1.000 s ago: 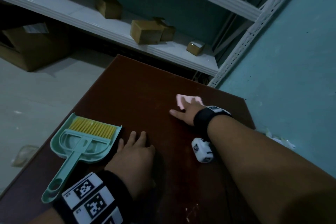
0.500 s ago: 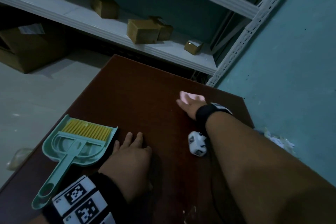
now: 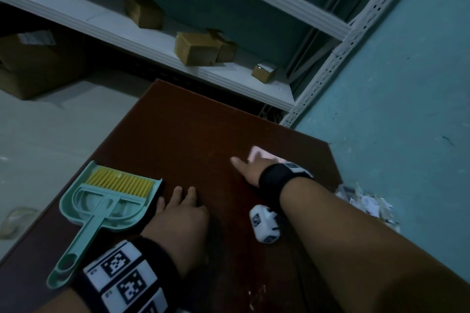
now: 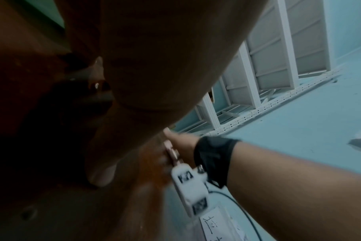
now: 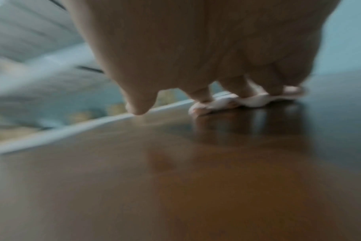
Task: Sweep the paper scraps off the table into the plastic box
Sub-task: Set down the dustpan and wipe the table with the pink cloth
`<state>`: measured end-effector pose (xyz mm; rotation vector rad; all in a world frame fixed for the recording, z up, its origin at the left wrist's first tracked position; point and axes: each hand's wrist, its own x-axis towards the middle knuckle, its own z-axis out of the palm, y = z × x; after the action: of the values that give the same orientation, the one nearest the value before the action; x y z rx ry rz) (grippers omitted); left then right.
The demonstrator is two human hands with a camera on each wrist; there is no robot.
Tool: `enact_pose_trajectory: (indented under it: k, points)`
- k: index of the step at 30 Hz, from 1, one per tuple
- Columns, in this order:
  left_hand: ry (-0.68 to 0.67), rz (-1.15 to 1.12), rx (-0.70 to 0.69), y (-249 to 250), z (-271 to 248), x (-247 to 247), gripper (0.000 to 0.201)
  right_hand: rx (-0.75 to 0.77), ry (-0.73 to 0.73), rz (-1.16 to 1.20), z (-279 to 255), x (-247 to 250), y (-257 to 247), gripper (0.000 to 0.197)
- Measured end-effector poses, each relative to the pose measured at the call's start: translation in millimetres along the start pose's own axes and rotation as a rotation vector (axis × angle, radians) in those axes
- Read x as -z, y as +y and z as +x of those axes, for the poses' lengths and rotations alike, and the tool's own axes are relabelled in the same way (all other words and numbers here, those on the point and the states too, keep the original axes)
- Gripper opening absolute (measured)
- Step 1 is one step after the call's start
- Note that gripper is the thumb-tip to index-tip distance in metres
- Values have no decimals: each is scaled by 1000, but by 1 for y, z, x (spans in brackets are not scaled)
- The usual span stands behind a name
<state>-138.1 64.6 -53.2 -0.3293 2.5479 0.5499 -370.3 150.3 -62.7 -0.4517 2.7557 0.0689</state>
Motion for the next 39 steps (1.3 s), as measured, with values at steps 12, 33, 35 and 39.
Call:
enact_pose_trajectory:
  k: [12,33,35,39]
  points:
    - [56,-4,-9,-3,-2,-5,86,335,-194,-15,-38,-19,-7,68]
    - [-9,9,47,-2,-40,-2,73,328,-244,-183,-113,-34,-14,67]
    - [59,30,8,-3,-49,-7,65,406,-264,-187,-124,-43,-36,61]
    - [76,38,31,2,-62,-13,60,441,-246,-186,-138,-52,-54,54]
